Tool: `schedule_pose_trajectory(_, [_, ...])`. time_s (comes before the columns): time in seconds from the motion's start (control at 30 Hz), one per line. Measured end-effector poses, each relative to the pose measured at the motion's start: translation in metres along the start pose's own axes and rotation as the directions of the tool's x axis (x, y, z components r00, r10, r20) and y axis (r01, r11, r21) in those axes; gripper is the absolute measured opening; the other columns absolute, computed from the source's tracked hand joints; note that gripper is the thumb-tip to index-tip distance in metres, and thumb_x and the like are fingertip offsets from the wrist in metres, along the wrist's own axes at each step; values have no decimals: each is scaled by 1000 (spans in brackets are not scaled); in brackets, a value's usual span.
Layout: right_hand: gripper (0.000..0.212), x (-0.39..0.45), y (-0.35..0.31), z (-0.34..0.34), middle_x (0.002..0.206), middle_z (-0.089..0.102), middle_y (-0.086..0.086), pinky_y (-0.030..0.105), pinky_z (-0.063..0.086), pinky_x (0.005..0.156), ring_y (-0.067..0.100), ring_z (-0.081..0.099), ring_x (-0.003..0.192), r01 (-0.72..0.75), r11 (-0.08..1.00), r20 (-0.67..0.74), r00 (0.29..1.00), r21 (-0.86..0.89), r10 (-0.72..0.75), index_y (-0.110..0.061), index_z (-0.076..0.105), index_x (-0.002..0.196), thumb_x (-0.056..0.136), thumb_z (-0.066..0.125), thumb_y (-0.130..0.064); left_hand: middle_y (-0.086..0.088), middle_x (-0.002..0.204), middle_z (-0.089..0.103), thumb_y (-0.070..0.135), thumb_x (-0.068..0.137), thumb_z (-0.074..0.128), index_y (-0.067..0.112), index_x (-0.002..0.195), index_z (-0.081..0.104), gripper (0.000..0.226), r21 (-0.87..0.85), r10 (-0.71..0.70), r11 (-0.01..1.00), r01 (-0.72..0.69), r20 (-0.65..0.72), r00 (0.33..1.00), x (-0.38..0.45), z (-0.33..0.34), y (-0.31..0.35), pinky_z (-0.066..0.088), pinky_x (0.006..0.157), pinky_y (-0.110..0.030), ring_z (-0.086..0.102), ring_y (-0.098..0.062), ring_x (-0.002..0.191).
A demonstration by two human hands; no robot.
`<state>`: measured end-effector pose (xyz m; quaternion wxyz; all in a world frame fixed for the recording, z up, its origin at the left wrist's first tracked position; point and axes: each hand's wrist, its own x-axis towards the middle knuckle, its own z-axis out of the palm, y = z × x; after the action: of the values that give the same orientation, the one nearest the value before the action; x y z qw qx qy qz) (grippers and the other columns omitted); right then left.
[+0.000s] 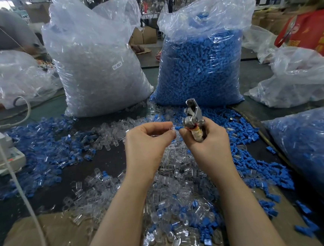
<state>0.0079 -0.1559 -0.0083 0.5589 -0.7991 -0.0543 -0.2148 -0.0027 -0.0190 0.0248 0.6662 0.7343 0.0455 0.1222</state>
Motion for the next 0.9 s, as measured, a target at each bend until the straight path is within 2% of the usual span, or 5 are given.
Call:
schedule_pose_trajectory(0.13, [9,-1,0,0,71,64,-21,37,47,59,5,54,61,-9,1000,1,1000,11,9,-39,59,76,80,68,-41,4,71,74,8,74,82,20,83,79,16,5,17,1000,-17,2,1000,0,-1,0,51,63,-21,65,-4,63])
schedule_pose_trajectory(0.23, [8,0,0,1,71,65,-18,34,46,59,5,54,60,-14,999,7,1000,30,14,-39,60,76,80,67,-41,5,70,74,8,74,82,20,83,79,15,1,25,1000,-25,3,1000,0,-1,-1,47,59,-17,64,-3,61])
schedule_pose_trajectory(0.63, [12,0,-3,4,72,66,-12,41,50,61,10,58,62,-50,997,33,998,59,48,-34,62,78,84,72,-31,6,70,74,9,73,82,25,79,78,18,-2,27,1000,-27,6,1000,3,-3,-4,47,58,-15,65,-3,62])
schedule_pose_trajectory(0.77, [12,0,-3,4,74,67,-10,43,50,61,12,58,62,-43,997,43,998,57,41,-34,62,79,84,72,-29,4,72,75,7,73,83,22,80,79,17,-6,33,999,-33,16,999,3,-3,-4,53,63,-21,67,-6,66])
schedule_pose_trajectory(0.9, [9,-1,-3,5,72,65,-8,45,49,60,13,57,62,-62,997,33,998,55,60,-29,63,80,79,67,-37,1,73,75,5,73,83,18,79,78,16,-44,19,999,-17,33,999,1,0,-4,58,69,-25,71,-13,71])
